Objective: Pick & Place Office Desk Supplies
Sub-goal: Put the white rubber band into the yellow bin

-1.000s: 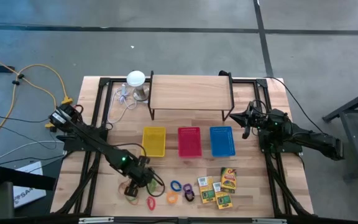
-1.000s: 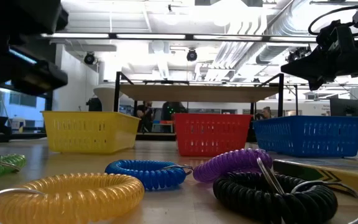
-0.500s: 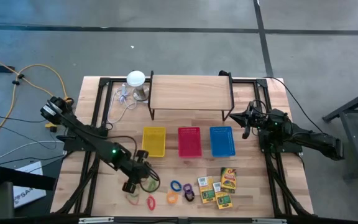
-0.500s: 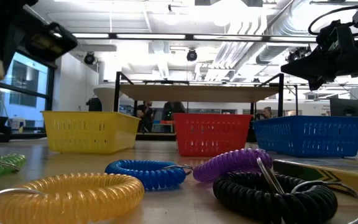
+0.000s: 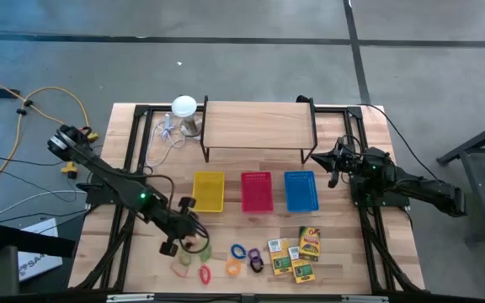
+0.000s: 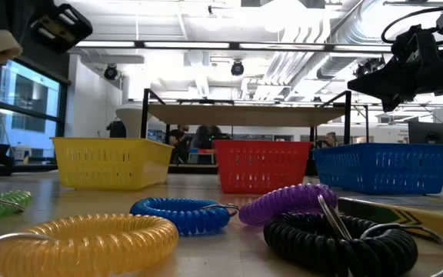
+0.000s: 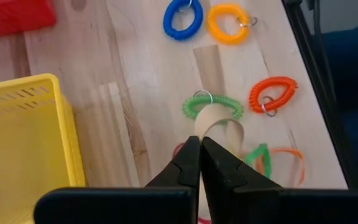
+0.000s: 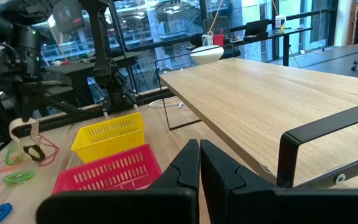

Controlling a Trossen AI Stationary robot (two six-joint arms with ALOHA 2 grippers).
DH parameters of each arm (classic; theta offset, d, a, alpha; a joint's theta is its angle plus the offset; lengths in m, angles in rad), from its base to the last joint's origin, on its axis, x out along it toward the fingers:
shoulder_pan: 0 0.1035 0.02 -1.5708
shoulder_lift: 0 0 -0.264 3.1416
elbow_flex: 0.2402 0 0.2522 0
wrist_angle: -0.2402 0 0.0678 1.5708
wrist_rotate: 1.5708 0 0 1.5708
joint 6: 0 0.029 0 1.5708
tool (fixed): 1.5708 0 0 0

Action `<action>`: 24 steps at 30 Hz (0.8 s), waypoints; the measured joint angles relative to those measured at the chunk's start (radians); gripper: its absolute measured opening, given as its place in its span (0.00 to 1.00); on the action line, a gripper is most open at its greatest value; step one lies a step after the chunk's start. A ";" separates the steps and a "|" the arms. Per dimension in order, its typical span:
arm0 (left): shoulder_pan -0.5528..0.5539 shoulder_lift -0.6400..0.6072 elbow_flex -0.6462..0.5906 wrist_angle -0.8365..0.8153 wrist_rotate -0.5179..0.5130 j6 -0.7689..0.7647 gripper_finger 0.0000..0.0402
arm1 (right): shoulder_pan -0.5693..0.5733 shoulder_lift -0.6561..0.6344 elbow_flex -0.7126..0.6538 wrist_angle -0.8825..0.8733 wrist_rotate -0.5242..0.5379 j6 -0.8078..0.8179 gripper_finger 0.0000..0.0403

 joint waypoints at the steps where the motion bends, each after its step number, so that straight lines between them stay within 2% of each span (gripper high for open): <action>1: 0.000 -0.008 0.000 -0.003 0.000 0.000 0.00 | 0.000 0.000 0.000 0.000 0.000 0.000 0.00; 24: -0.012 -0.147 0.000 -0.018 -0.013 0.051 0.00 | 0.000 0.000 0.000 0.000 0.000 0.000 0.00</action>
